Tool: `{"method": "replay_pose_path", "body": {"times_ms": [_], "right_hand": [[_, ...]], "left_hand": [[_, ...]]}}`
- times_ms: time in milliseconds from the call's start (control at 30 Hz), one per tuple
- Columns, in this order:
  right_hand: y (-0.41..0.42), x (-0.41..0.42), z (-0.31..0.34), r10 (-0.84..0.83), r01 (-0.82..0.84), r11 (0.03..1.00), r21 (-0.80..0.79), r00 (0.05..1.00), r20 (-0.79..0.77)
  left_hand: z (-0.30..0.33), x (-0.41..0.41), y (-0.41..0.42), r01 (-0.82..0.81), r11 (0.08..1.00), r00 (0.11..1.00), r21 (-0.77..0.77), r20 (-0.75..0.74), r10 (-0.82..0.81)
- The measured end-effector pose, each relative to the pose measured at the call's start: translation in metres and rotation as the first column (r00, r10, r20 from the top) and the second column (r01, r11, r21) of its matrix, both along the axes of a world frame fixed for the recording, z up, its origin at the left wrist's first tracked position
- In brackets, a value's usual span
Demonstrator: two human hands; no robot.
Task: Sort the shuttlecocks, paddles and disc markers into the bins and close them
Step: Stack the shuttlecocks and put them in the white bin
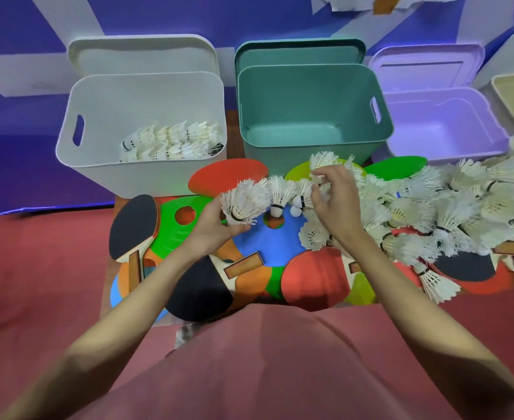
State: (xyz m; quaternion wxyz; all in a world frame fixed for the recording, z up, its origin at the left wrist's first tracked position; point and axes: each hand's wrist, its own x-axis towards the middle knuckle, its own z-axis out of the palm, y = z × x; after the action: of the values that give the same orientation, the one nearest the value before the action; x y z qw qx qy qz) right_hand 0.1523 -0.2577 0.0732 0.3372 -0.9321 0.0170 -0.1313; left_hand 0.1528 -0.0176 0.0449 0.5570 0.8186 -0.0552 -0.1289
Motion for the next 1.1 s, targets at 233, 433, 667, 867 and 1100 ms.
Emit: {"method": "replay_pose_path", "body": {"times_ms": [233,433,667,867,1100], "right_hand": [[-0.020,0.039,-0.016,-0.145,0.056,0.894,-0.445,0.975,-0.169],[0.003,0.012,0.034,0.034,-0.013,0.995,-0.104,0.977,0.211],[0.024,-0.019,0.032,0.334,-0.351,0.933,0.080,0.927,0.169],[0.026,-0.028,0.012,0.386,-0.394,0.911,0.125,0.919,0.082],[0.003,-0.035,0.027,0.124,-0.147,0.936,0.321,0.988,0.092]], "left_hand": [[0.000,-0.001,0.000,-0.025,0.999,1.000,-0.023,0.010,0.025],[-0.005,-0.002,0.005,-0.033,0.999,0.999,-0.007,0.012,0.033],[-0.005,0.000,-0.005,0.017,1.000,1.000,-0.006,0.026,-0.017],[0.002,-0.001,-0.019,0.114,0.991,0.993,-0.068,0.033,-0.112],[0.002,-0.009,-0.020,0.044,0.990,0.998,-0.134,-0.036,-0.049]]}}
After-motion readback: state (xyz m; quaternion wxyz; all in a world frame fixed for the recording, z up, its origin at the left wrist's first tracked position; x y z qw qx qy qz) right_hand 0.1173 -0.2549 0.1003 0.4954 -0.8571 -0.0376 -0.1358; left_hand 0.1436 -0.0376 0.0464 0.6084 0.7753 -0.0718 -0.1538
